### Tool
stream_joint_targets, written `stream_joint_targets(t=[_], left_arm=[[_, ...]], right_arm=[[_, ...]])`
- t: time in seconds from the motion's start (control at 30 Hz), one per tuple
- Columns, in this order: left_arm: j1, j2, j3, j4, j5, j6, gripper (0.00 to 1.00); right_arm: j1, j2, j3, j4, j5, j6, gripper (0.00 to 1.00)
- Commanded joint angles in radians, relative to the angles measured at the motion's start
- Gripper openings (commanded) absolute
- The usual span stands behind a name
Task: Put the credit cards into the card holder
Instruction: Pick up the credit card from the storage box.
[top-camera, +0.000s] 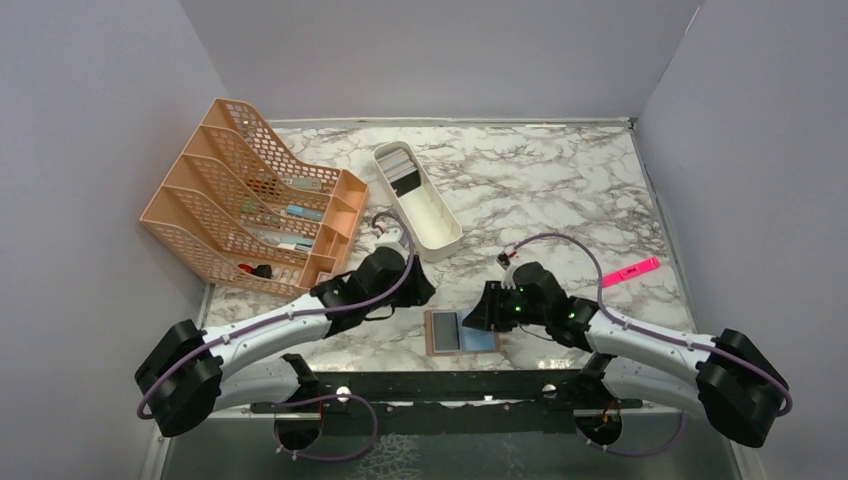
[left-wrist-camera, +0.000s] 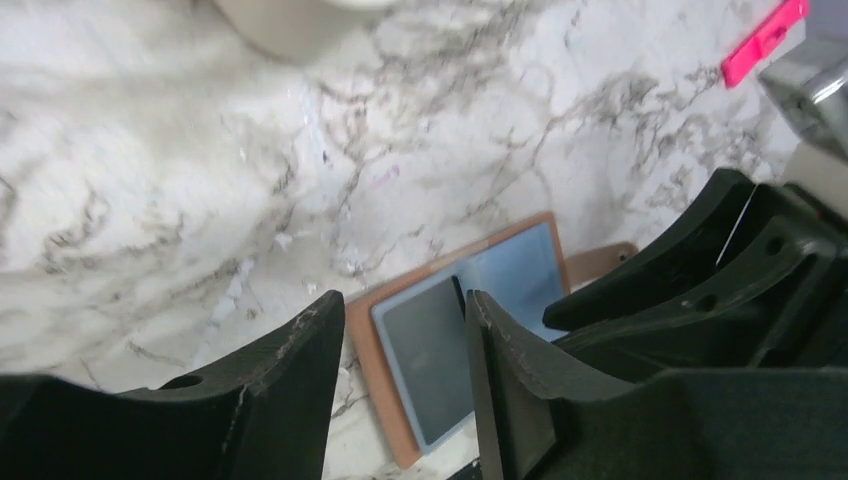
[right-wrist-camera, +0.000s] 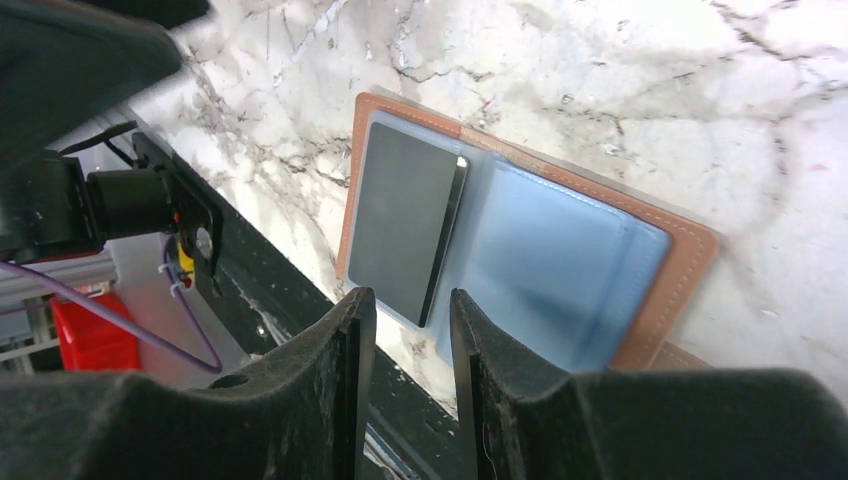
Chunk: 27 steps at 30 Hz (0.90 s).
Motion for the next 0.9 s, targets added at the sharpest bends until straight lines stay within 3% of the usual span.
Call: stream_joint_targets(t=[0.0, 0.13, 0.23, 0.43, 0.87], left_arm=[[-0.002, 0.026, 0.21, -0.2, -0.203, 0.185, 0.53], [0.016, 0.161, 0.435, -0.307, -0.34, 0.385, 0.56], [0.064, 0.282, 0.606, -0.341, -0.319, 0.581, 0.56], [0.203, 0.508, 0.897, -0.402, -0.234, 0.789, 0.55], [0.342, 0.881, 1.214, -0.401, -0.165, 1.094, 0.59]], right_arm=[[0.008, -0.072, 0.015, -0.101, 0.086, -0.039, 0.39], [0.008, -0.14, 0.012, -0.134, 0.112, -0.046, 0.39], [0.008, -0.189, 0.014, -0.157, 0.129, -0.056, 0.39], [0.008, -0.268, 0.016, -0.199, 0.148, -0.063, 0.39], [0.008, -0.363, 0.016, -0.271, 0.164, -0.058, 0.39]])
